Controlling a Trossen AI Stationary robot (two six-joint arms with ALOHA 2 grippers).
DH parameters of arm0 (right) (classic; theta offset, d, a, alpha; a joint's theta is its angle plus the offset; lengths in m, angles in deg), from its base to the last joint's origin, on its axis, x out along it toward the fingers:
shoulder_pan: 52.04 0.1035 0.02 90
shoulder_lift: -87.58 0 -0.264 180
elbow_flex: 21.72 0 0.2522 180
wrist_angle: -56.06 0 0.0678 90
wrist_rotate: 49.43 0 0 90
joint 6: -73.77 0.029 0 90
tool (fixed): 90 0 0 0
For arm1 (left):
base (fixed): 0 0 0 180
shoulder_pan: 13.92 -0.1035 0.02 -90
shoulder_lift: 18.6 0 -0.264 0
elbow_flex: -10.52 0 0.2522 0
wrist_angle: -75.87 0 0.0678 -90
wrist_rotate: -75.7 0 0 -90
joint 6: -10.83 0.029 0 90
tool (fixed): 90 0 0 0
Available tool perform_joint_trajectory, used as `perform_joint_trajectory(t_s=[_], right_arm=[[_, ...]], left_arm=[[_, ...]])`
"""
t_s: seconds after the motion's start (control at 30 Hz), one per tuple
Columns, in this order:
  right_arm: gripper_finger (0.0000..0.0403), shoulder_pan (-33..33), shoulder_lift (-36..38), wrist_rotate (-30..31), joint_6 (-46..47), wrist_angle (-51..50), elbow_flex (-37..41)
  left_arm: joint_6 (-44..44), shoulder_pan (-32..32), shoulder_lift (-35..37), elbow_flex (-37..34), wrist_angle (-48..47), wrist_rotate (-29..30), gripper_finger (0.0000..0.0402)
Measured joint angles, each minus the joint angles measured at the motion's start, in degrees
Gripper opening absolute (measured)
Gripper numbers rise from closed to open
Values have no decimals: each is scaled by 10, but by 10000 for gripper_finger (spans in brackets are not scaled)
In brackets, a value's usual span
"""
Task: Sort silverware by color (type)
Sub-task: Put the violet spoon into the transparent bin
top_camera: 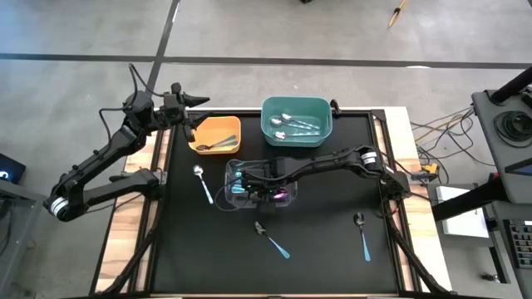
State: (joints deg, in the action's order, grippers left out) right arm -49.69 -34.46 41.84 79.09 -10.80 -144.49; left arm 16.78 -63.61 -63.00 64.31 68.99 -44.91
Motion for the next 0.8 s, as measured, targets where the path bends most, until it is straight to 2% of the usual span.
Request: perform_joint_trajectory(t_s=[0.8], right_arm=[[13, 0, 0, -2, 0, 19, 5]], left_arm=[[0, 0, 0, 0, -1, 0, 194]])
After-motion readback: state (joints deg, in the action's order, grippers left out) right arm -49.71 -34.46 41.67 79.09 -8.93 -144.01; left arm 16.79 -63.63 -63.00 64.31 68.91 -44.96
